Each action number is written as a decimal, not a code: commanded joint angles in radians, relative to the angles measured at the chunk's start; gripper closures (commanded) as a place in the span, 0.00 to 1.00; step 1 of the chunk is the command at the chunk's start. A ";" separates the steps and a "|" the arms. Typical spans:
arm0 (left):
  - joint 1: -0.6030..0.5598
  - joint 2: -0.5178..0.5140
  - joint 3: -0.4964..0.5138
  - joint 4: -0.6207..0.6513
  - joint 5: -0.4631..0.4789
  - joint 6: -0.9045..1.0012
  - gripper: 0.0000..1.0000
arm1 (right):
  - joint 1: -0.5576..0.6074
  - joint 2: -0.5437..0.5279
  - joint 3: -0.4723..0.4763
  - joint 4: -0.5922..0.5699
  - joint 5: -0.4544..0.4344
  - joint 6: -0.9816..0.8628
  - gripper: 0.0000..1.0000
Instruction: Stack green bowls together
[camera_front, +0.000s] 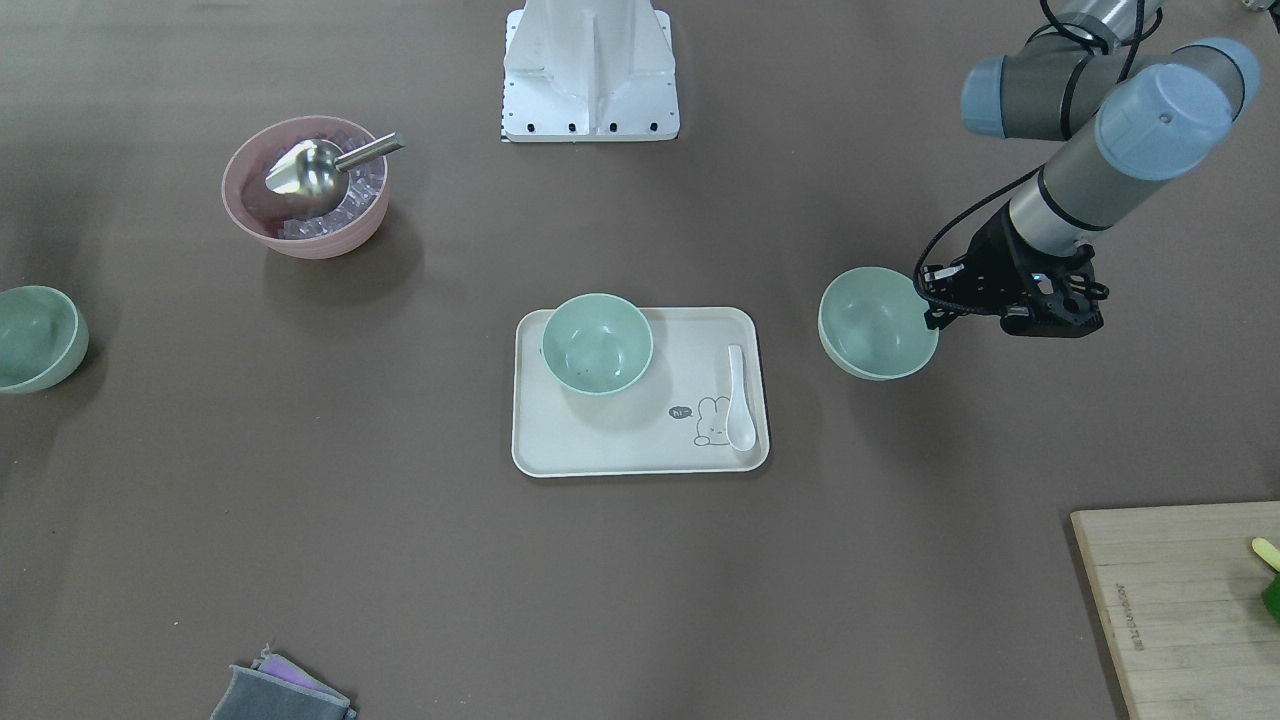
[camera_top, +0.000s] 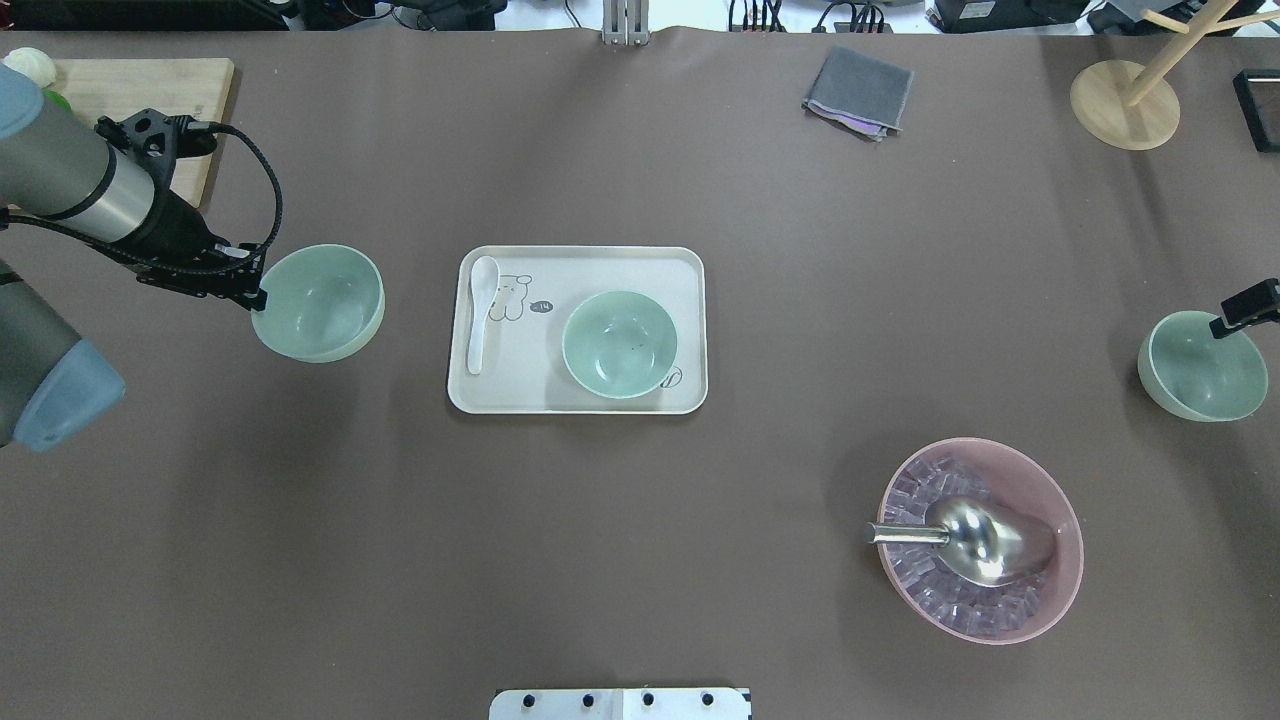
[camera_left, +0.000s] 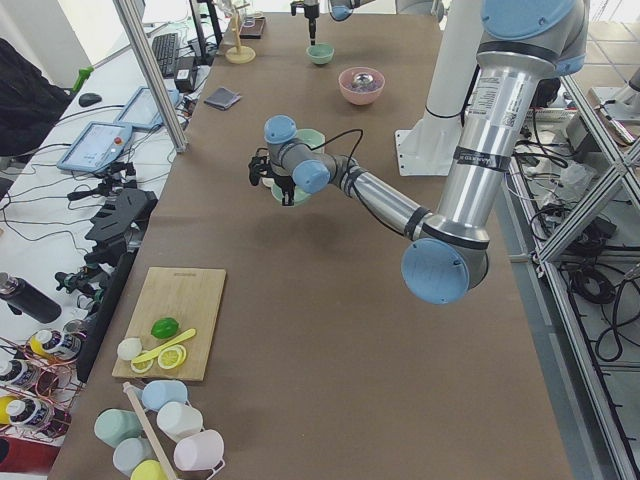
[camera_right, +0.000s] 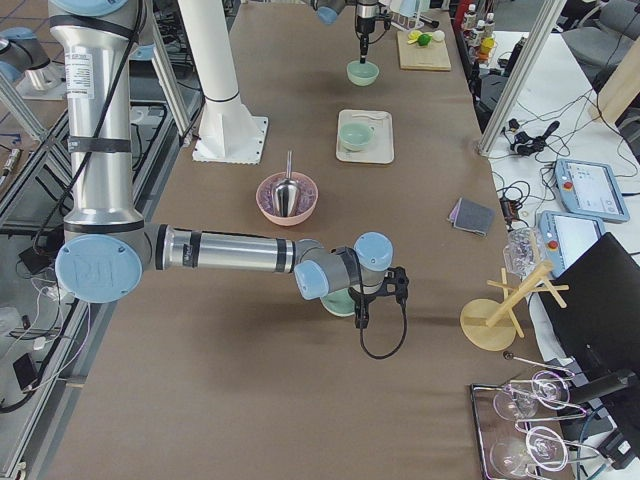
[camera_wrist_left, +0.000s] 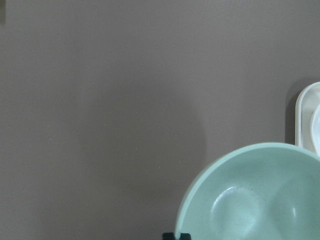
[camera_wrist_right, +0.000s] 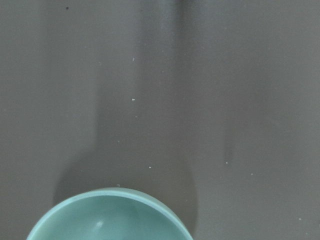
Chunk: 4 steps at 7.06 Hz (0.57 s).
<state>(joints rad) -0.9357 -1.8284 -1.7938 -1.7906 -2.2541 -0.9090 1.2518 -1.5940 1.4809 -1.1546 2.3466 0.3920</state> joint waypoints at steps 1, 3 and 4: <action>-0.002 0.000 -0.001 0.000 -0.004 0.001 1.00 | -0.026 -0.024 0.005 0.015 -0.003 0.014 0.10; -0.002 -0.002 -0.002 0.000 -0.004 0.001 1.00 | -0.025 -0.046 0.009 0.013 -0.004 0.013 0.21; -0.002 -0.002 -0.002 -0.001 -0.004 0.001 1.00 | -0.025 -0.053 0.009 0.013 -0.006 0.013 0.31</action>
<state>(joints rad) -0.9371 -1.8297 -1.7959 -1.7904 -2.2579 -0.9082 1.2277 -1.6352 1.4881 -1.1413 2.3426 0.4051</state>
